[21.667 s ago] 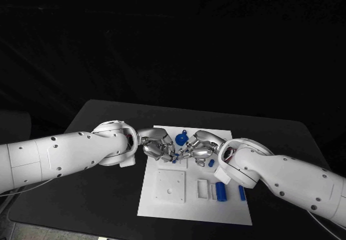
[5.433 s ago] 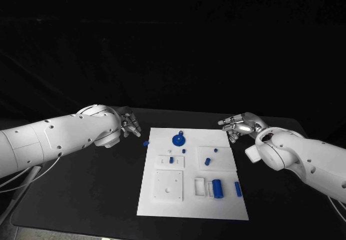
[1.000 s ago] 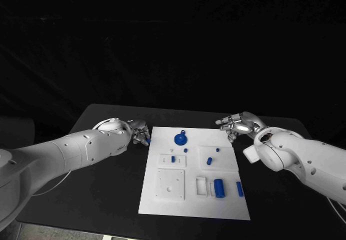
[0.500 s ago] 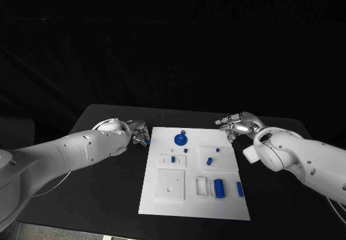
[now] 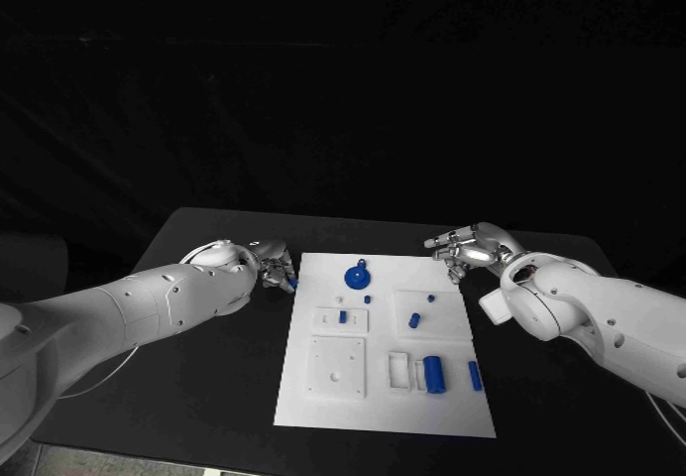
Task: Assemble the parts on the task board
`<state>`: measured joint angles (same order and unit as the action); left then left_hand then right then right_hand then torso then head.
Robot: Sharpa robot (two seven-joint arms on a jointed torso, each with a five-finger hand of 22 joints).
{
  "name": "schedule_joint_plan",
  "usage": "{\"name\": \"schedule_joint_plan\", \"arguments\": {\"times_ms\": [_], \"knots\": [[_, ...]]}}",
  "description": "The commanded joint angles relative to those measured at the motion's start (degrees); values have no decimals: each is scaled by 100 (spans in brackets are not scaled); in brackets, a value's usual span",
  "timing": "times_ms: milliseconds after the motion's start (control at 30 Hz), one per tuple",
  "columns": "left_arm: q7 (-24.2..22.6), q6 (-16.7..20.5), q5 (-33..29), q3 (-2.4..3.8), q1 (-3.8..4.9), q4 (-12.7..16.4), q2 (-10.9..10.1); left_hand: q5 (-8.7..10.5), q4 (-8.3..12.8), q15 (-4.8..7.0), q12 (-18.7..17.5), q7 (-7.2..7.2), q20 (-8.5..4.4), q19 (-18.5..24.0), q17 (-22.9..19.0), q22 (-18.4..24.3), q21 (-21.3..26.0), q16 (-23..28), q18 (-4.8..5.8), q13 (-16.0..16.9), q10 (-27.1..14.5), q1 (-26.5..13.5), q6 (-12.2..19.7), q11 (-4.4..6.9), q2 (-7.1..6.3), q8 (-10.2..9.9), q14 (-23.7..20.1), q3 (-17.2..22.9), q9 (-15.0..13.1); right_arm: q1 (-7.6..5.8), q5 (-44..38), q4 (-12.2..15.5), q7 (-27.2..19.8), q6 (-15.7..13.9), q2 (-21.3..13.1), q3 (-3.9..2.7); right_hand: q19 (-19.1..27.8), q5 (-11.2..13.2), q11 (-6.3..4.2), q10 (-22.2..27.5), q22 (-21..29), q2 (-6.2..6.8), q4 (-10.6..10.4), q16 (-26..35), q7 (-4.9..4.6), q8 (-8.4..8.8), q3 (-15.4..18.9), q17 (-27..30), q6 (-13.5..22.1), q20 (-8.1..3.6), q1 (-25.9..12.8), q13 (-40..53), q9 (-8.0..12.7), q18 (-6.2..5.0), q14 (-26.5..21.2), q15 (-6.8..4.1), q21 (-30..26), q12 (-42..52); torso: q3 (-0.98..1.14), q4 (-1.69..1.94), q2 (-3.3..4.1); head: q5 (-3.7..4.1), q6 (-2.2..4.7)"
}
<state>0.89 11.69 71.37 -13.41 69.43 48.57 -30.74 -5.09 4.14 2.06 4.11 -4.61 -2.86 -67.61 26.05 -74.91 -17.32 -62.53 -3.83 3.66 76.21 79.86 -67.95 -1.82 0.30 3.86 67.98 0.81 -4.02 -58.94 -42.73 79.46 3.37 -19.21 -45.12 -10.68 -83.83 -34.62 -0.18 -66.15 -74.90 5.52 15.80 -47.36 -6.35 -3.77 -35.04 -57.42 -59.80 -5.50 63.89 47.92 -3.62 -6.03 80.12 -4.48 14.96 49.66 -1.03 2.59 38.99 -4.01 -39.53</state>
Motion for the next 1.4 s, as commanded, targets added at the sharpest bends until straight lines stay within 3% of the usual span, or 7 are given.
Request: {"name": "schedule_joint_plan", "arguments": {"times_ms": [33,167,467,667,833,1200,1400], "knots": [[20,147,21,-27,-89,60,20,-40,-67,-39,-21,-12,0,-75,-17,-38,84,-11,51,-12,-30,-3,61,-20,-109,-25,26,-143,10,3,-40,30,-35,73,4,-3,12,23,-14,37,-103,3,-3,21,-33,24,-13,-7,-6,7,22,5,6,-105,-39,14,-28,-10,-5,-2,3,-5,0],[58,272,101,-27,-143,80,18,-52,-110,-31,-13,7,0,-128,-25,-49,155,-23,44,-11,13,19,1,-7,-111,-16,46,-221,0,3,-41,42,-36,70,2,-3,12,23,-14,37,-103,3,-3,21,-33,24,-13,-7,-6,7,22,5,6,-105,-39,14,-28,-10,-10,-3,2,-5,4],[52,539,70,-27,-198,102,-15,-740,115,34,-34,4,-74,-195,-32,-137,161,-33,49,-14,90,380,-224,55,165,-23,101,115,0,3,-42,55,-41,63,2,-3,12,23,-14,37,-103,3,-3,21,-33,24,-13,-7,-6,7,22,5,6,-105,-39,14,-28,-10,-7,-1,0,0,15],[14,685,39,-27,-204,112,-38,-823,539,50,-41,-48,-97,-47,-29,-154,-271,-15,-33,-13,148,161,-305,37,75,-22,145,985,-2,3,-42,57,-41,66,8,-3,13,11,-14,37,-103,3,-6,27,-32,23,-8,-2,-10,7,14,4,6,-104,-41,14,-30,-11,-6,-4,2,-16,26],[-67,944,-66,-26,-207,112,-79,-913,663,68,-50,-22,-110,48,-27,-147,-593,6,-78,-5,261,-23,-387,61,-41,-21,208,1465,-10,3,-42,62,-45,61,14,-3,12,2,-15,37,-101,4,-12,24,-32,23,2,-4,-10,8,4,4,6,-103,-40,14,-32,-11,-6,-3,2,-11,37],[-373,1590,-720,-14,-207,255,-282,-1067,694,96,-50,19,-130,124,2,-131,-919,34,-107,-4,387,-161,-498,98,-170,-19,298,1802,-22,3,-42,72,-55,20,25,-3,9,-8,-15,38,-93,11,-27,27,-33,24,39,-1,-7,10,-25,5,6,-100,-39,16,-45,-10,-9,7,-1,-11,63],[-499,1722,-1093,62,-203,500,-462,-1081,698,100,-50,23,-134,129,9,-130,-946,39,-107,-4,402,-168,-514,102,-187,-18,306,1817,-24,2,-44,91,-61,-12,28,-2,6,-10,-17,37,-90,13,-30,28,-32,24,55,0,-6,10,-34,5,6,-98,-39,16,-53,-9,-11,5,-1,-17,69]]}}
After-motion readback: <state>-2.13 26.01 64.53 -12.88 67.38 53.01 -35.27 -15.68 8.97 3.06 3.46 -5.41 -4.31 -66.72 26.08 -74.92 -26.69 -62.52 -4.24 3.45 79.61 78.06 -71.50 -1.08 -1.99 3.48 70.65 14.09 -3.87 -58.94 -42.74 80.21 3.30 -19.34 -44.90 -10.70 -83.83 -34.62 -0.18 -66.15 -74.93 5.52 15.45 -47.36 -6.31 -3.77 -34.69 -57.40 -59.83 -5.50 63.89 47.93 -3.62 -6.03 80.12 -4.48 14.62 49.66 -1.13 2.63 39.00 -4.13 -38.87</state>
